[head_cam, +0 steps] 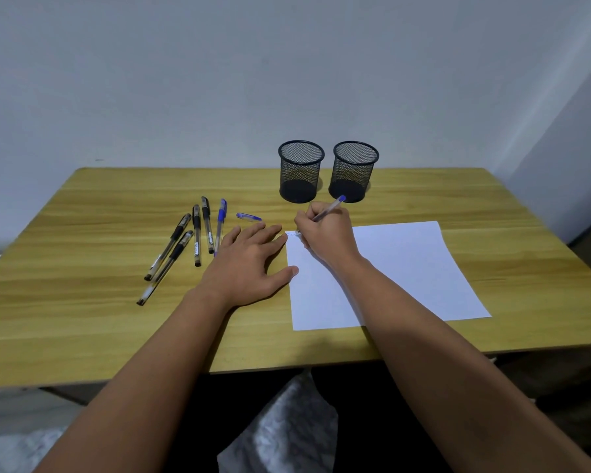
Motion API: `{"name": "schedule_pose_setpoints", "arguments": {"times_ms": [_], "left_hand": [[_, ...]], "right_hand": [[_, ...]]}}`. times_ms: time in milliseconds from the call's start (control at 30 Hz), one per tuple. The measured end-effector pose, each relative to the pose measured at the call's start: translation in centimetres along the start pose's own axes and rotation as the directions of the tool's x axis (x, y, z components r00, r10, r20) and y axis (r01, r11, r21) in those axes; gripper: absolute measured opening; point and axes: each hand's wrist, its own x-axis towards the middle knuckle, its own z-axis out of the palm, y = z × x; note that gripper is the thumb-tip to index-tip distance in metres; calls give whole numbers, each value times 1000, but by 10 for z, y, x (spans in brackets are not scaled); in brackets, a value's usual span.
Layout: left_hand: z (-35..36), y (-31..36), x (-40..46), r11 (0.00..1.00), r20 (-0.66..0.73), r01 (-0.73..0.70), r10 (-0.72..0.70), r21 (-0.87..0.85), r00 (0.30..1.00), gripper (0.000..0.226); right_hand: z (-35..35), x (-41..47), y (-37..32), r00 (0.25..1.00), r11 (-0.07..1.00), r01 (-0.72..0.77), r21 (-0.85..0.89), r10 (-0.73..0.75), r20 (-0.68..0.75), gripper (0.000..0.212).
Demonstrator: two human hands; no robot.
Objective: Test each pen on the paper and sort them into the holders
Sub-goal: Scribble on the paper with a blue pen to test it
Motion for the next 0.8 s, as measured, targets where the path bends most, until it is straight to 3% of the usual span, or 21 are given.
{"name": "schedule_pose_setpoints", "arguments": {"times_ms": [633,800], "left_hand": [[0,-1,0,1000,2,1,-1,-6,1000,79],[0,-1,0,1000,3,-4,4,-6,1000,79]], "right_hand": [[-3,-3,-7,998,992,40,-119,-46,-41,37],[-2,-6,-9,999,997,21,-78,-23,-27,41]]}}
